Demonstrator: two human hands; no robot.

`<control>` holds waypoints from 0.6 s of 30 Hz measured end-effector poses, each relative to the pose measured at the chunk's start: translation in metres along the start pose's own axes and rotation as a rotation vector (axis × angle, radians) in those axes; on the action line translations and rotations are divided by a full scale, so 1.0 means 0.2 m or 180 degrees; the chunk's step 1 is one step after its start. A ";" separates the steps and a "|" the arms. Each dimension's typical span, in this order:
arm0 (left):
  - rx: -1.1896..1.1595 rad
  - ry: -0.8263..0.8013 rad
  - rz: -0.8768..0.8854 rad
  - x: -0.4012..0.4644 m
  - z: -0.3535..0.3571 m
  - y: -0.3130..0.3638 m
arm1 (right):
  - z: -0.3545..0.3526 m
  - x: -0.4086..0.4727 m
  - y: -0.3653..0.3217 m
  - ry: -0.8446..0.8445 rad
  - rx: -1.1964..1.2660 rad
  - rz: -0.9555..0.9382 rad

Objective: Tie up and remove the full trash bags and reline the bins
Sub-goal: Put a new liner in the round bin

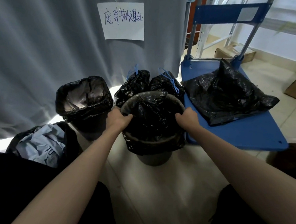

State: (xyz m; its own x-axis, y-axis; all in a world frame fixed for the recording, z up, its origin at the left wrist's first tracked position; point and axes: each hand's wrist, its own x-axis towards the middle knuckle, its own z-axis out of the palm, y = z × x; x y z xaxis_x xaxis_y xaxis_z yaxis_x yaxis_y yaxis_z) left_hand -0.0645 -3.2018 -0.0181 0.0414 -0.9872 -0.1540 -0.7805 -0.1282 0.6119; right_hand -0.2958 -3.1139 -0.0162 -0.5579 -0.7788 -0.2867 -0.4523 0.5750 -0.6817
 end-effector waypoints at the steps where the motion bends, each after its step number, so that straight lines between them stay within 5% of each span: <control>1: 0.0166 0.0106 0.0095 0.01 0.00 0.02 | 0.00 0.00 -0.01 0.0070 -0.0128 -0.0042; 8: 0.1377 0.0092 0.0203 0.12 0.04 0.08 | -0.04 0.05 -0.03 -0.0059 -0.0696 -0.0191; 14: 0.1707 -0.0033 0.0256 0.16 0.07 0.11 | -0.04 0.08 -0.03 -0.0169 -0.0959 -0.0236; 18: 0.1702 0.0246 0.0827 0.18 0.02 0.15 | -0.01 0.08 -0.05 0.0466 -0.1115 -0.0753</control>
State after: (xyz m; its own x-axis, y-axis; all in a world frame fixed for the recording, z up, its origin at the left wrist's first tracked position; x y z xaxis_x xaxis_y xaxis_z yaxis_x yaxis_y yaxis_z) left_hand -0.0894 -3.2419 -0.0084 -0.1633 -0.9864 0.0177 -0.9759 0.1642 0.1435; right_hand -0.3006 -3.1322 -0.0127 -0.4920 -0.8699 -0.0348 -0.7737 0.4552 -0.4406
